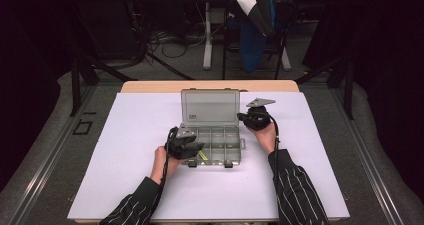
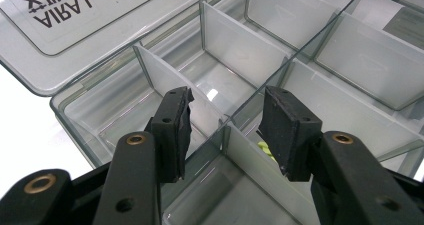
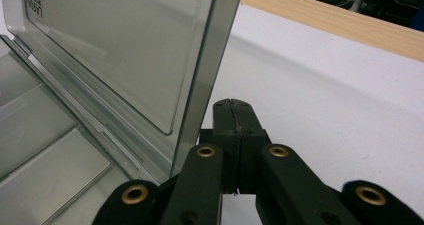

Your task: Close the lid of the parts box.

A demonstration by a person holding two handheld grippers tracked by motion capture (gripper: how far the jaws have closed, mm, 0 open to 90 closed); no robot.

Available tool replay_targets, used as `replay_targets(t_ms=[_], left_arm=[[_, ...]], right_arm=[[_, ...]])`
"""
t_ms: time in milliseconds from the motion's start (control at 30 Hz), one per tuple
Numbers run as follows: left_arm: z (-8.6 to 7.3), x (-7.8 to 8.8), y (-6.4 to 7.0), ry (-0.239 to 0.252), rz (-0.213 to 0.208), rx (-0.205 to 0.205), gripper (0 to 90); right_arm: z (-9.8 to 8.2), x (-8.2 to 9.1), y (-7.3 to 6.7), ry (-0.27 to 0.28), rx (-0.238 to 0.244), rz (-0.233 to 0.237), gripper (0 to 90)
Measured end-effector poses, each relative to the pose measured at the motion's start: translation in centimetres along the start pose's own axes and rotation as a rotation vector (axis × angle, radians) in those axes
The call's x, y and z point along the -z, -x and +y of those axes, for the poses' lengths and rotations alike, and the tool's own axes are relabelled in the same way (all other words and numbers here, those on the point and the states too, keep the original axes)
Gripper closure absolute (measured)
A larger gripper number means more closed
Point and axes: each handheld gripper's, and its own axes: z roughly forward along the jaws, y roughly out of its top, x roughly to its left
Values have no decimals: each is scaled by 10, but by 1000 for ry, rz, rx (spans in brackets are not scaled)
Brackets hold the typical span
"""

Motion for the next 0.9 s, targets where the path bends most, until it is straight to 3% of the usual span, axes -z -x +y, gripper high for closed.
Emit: replay_targets(t_ms=[733,900], left_arm=[[1,0,2,-11,17,-2,539],[1,0,0,-13,13,2,483]], right_arm=[[3,7,-4,49,45,12,900],[4,8,-4,58,50,15,900]])
